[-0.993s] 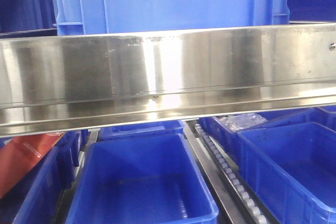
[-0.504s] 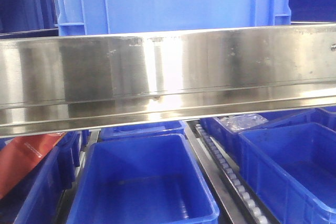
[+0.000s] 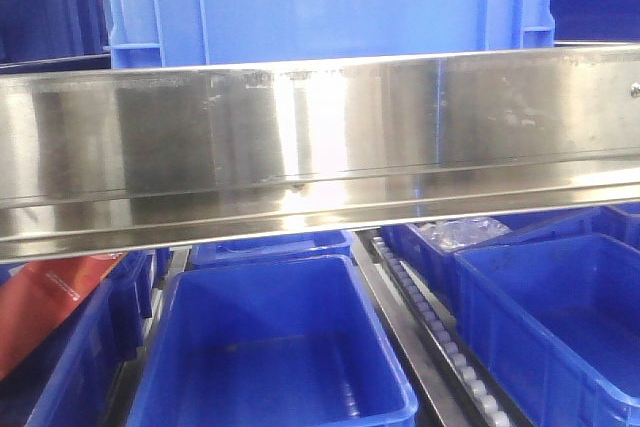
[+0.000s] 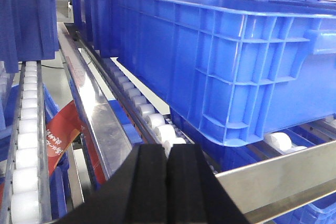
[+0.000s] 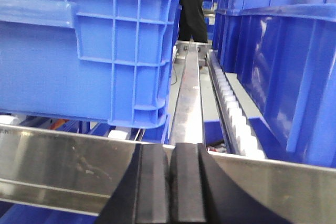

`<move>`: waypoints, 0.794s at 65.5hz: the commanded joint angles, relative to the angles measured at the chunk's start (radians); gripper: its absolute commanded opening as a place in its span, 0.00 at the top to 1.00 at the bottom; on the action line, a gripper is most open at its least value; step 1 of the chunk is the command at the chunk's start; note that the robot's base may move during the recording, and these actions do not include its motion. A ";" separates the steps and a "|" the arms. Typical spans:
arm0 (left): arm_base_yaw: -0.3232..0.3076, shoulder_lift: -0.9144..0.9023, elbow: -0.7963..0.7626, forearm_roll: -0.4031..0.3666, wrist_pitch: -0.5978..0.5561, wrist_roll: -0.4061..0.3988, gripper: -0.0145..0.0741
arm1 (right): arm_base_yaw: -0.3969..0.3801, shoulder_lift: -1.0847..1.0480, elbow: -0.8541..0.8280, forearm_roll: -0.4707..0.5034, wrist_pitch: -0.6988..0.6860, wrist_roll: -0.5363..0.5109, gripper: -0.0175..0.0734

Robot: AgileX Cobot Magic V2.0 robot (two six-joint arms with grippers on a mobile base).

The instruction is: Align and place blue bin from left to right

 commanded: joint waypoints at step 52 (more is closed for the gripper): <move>0.092 -0.084 0.103 0.036 -0.130 0.009 0.96 | 0.000 -0.008 0.002 -0.010 -0.051 -0.009 0.88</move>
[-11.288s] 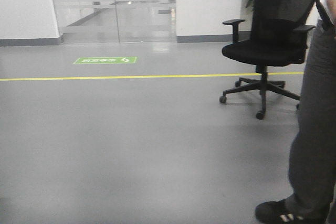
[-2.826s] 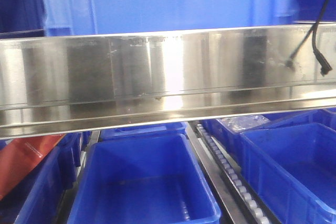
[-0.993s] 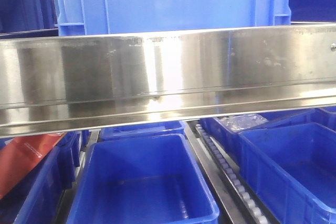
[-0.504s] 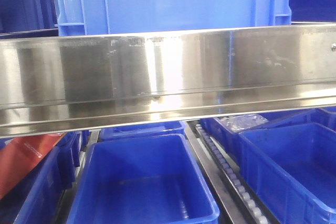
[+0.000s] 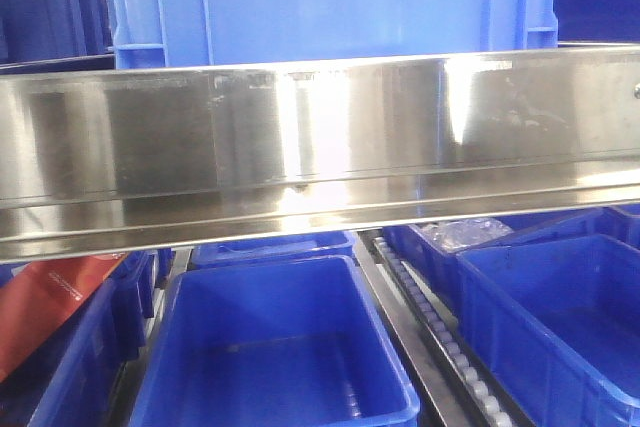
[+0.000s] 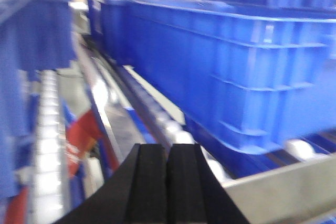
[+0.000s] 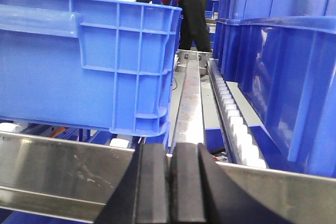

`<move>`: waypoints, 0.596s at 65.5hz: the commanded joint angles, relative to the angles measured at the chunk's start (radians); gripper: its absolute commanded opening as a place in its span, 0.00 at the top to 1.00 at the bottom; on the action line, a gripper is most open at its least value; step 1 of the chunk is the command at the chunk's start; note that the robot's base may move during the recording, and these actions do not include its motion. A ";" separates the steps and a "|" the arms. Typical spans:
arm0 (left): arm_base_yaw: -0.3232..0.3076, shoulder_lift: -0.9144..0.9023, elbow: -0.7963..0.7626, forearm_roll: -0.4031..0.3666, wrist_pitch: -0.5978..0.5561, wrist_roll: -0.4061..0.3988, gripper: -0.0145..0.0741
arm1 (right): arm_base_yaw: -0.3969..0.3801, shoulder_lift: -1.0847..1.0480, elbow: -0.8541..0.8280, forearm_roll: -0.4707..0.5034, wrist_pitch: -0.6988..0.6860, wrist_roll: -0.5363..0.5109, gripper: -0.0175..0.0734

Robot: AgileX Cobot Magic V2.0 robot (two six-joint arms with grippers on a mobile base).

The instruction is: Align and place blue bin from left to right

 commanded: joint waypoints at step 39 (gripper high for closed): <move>0.170 -0.161 0.395 0.000 -0.436 0.006 0.96 | 0.000 -0.006 0.000 -0.008 -0.030 -0.009 0.88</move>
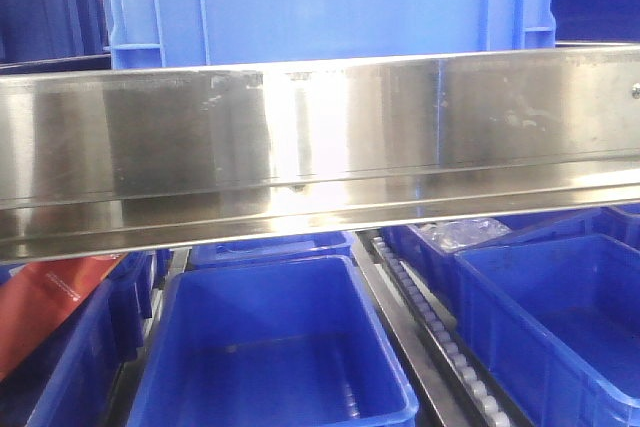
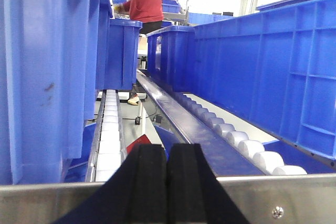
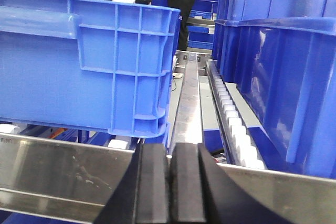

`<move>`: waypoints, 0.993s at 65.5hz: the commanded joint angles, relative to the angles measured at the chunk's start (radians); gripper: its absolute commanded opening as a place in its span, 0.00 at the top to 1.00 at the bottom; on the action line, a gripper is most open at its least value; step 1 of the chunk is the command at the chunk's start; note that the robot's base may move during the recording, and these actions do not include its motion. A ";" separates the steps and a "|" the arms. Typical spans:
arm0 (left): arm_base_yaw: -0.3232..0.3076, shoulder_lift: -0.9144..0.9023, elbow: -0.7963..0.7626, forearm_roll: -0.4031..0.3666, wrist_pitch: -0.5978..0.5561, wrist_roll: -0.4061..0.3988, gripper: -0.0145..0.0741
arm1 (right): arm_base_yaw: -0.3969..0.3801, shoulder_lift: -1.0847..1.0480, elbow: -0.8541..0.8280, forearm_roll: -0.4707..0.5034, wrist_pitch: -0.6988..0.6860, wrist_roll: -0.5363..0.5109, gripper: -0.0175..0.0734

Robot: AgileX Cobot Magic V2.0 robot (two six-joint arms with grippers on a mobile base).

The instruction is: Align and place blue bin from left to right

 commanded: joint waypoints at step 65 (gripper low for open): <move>0.002 -0.007 -0.001 -0.001 -0.029 0.003 0.96 | -0.071 -0.006 0.006 -0.012 -0.029 -0.006 0.88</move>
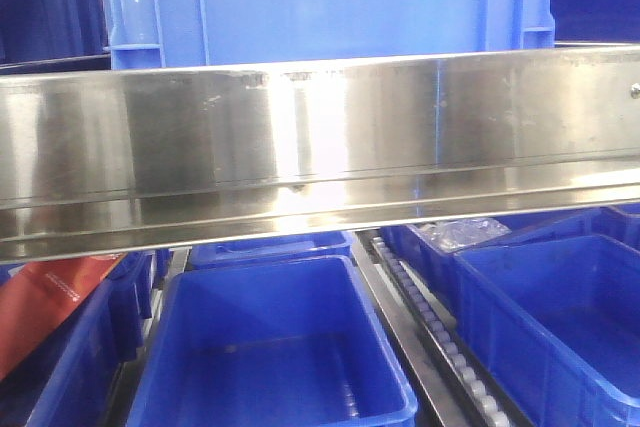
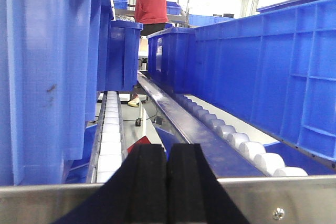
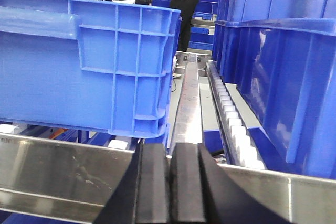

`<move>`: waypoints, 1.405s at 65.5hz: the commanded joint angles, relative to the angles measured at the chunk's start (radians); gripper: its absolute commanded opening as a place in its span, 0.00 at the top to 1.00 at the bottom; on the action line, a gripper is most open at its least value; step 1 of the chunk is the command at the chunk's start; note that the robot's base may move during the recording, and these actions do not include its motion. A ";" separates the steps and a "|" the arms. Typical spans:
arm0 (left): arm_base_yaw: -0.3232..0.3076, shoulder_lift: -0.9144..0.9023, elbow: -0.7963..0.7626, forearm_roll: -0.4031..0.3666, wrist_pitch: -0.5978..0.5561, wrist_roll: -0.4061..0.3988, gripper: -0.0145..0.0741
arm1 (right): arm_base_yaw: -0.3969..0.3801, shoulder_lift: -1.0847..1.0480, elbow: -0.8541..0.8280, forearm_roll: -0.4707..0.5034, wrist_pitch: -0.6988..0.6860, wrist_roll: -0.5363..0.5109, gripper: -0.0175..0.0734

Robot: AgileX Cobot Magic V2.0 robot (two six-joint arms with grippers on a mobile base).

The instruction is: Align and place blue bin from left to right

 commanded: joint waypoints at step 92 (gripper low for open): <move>0.002 -0.005 -0.002 -0.001 -0.022 0.001 0.96 | -0.359 -0.204 0.296 0.094 -0.131 0.005 0.88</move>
